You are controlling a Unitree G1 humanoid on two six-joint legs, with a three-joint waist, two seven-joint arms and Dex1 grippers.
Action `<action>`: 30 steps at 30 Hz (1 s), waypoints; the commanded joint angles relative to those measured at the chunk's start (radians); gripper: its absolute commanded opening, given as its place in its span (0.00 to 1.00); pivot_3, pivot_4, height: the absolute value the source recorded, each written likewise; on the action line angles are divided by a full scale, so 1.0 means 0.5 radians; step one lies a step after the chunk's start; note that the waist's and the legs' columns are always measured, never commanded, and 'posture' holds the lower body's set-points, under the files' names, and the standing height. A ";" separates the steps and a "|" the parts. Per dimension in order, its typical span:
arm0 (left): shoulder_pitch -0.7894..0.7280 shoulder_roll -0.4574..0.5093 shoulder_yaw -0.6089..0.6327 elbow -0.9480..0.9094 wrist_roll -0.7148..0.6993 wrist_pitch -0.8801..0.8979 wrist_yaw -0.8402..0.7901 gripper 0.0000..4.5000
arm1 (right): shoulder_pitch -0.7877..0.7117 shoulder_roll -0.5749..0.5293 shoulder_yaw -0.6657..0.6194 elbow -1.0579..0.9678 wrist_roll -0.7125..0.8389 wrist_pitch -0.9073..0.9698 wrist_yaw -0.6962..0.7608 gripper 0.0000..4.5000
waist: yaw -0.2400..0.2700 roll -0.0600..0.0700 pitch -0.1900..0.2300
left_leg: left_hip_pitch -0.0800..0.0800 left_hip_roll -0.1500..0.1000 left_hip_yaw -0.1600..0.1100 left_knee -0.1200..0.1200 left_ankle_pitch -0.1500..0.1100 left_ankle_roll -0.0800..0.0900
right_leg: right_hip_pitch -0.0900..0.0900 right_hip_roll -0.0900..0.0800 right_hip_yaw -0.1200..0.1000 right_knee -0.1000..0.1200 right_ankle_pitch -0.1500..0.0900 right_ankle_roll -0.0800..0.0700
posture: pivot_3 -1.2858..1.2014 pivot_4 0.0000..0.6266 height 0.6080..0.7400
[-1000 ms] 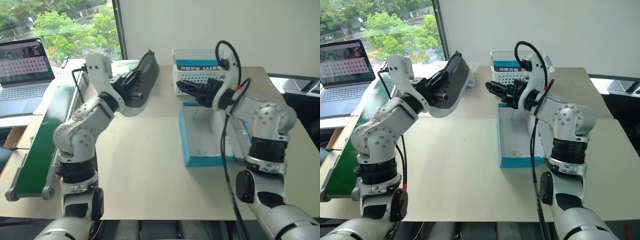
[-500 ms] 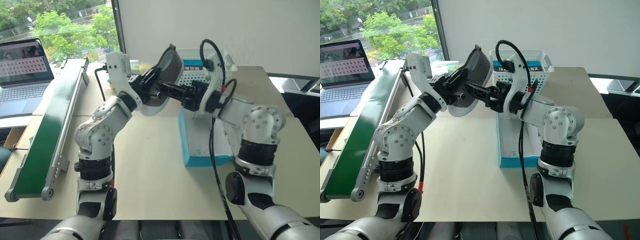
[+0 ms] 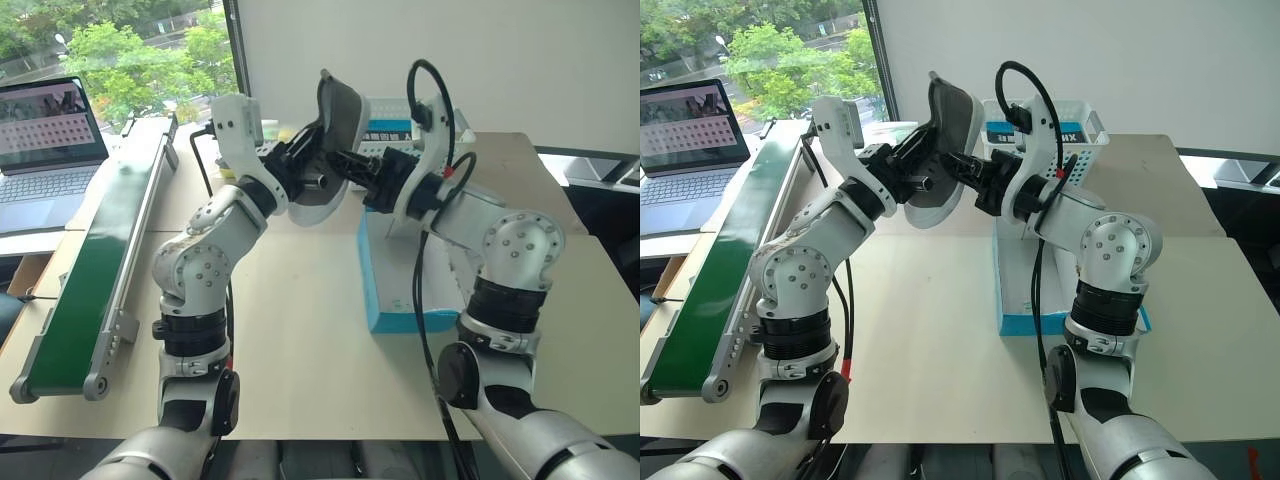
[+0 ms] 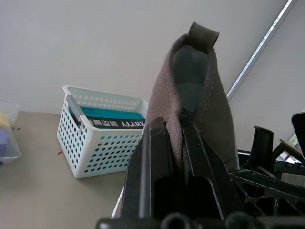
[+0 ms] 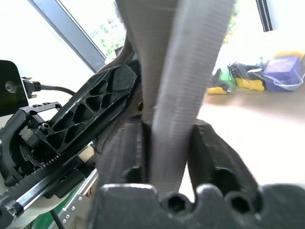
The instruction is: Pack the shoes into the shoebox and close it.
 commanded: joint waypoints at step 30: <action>0.242 0.808 0.176 -0.421 -0.486 0.482 -0.215 0.51 | 0.108 -1.274 0.556 0.448 -0.554 0.024 0.604 0.07 | 0.012 0.007 0.006 | -0.005 0.000 0.001 -0.003 -0.002 0.003 | 0.002 0.000 0.000 -0.017 -0.001 0.001 | 0.52 0.24 1.00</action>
